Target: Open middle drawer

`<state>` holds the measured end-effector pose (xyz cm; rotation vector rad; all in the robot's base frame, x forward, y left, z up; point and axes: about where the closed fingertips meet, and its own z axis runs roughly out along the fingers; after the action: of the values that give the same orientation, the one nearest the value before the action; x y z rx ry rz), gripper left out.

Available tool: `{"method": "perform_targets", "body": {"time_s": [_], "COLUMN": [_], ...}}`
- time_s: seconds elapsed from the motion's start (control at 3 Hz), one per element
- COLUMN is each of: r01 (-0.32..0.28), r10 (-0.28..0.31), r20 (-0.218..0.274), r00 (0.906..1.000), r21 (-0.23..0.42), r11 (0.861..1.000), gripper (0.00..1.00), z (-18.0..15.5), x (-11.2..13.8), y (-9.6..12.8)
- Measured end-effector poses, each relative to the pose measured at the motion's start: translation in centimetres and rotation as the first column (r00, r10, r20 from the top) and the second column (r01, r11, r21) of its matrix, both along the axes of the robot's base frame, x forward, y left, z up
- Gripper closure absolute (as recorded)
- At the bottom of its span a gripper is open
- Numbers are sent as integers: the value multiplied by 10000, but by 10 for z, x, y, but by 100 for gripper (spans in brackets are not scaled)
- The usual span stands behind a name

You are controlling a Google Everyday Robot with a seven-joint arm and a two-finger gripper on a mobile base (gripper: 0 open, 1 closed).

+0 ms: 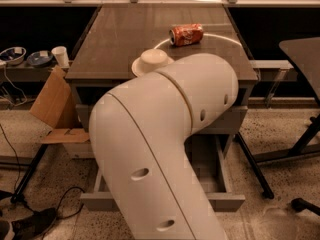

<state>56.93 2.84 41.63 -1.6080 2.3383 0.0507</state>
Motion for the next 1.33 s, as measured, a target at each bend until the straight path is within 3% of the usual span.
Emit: {"method": "perform_targets", "body": {"time_s": [0.67, 1.0, 1.33], "r01": [-391, -829, -1482], "r10": [368, 762, 1305], "r20": [-421, -603, -971], "r00": [9984, 9953, 9867], "r21": [-553, -1170, -2070], "r11": [9977, 9897, 9671], "gripper": [0, 0, 0], "z": [-2, 0, 7], "x": [-11, -15, -18], "y": [-11, -15, -25]}}
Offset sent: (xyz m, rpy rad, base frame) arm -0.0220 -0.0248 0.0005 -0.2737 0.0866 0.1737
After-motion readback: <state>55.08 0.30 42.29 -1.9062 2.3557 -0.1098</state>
